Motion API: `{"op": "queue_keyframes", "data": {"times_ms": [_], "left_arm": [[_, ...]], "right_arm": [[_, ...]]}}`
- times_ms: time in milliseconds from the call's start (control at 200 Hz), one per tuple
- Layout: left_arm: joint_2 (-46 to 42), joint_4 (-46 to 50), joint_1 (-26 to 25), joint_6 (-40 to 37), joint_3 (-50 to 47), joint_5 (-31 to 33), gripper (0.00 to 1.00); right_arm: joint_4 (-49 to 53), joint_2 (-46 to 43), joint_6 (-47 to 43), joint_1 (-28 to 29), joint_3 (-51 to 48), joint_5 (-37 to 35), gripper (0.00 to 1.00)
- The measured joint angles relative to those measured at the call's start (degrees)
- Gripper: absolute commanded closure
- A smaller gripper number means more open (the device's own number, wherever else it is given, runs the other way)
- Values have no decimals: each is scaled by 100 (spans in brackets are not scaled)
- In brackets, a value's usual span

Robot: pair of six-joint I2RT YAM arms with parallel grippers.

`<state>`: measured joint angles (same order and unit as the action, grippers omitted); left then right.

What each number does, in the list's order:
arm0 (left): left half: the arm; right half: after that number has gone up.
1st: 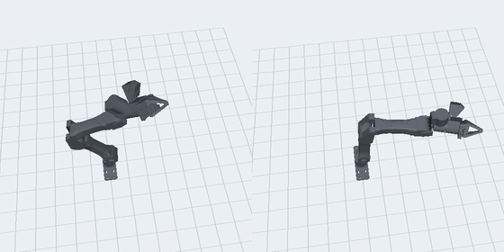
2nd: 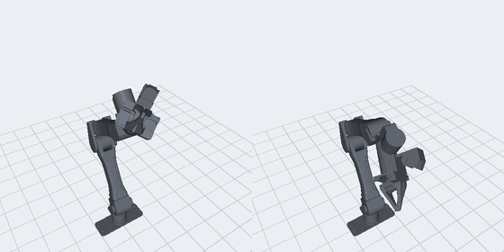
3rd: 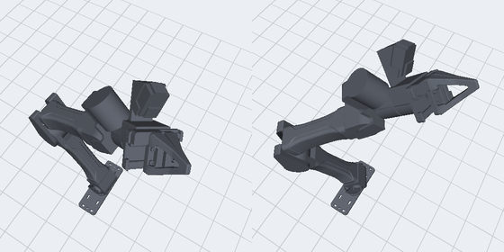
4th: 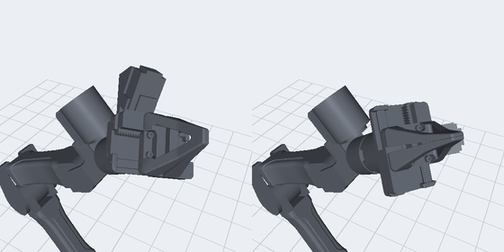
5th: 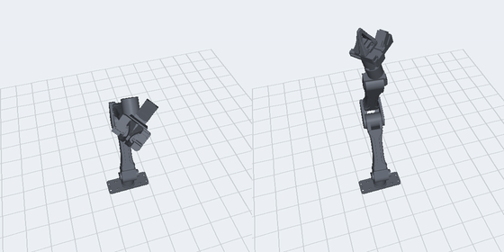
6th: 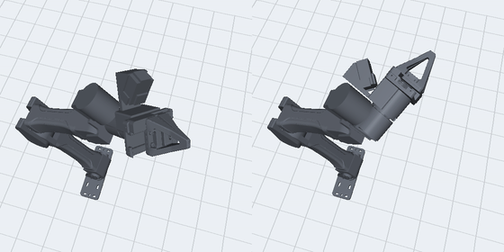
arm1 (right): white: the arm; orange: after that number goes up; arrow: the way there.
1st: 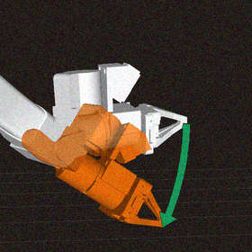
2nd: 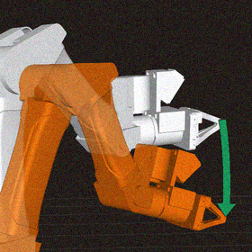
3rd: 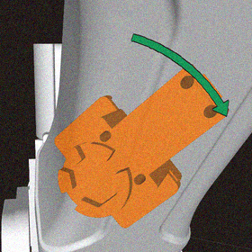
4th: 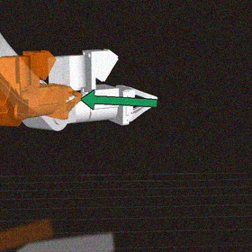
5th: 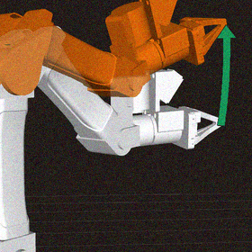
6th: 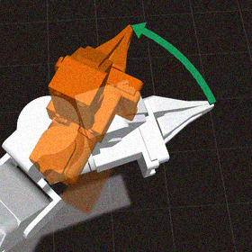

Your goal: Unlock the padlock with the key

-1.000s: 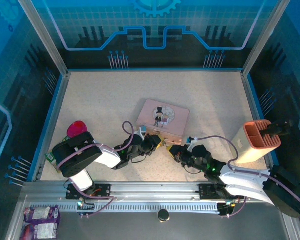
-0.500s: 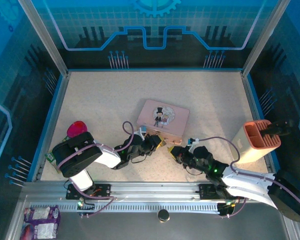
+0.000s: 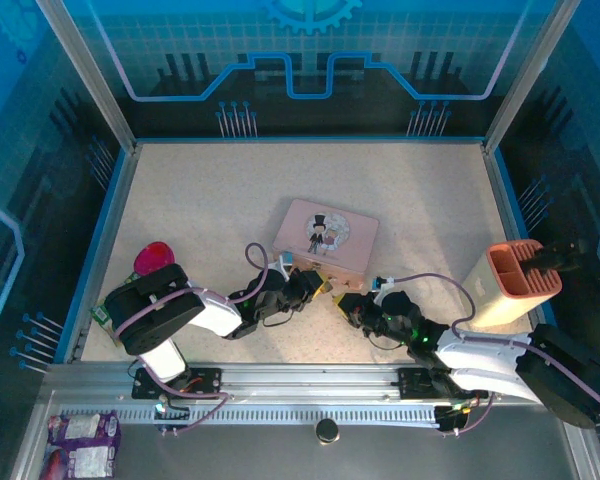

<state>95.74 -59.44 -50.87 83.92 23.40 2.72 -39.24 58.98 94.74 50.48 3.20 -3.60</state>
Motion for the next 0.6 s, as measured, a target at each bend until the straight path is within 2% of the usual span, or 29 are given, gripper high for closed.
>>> {"op": "queue_keyframes", "data": {"times_ms": [600], "left_arm": [[57,-195,-35,4,0,39,100]], "right_arm": [[85,-208,39,9,0,-68,100]]}}
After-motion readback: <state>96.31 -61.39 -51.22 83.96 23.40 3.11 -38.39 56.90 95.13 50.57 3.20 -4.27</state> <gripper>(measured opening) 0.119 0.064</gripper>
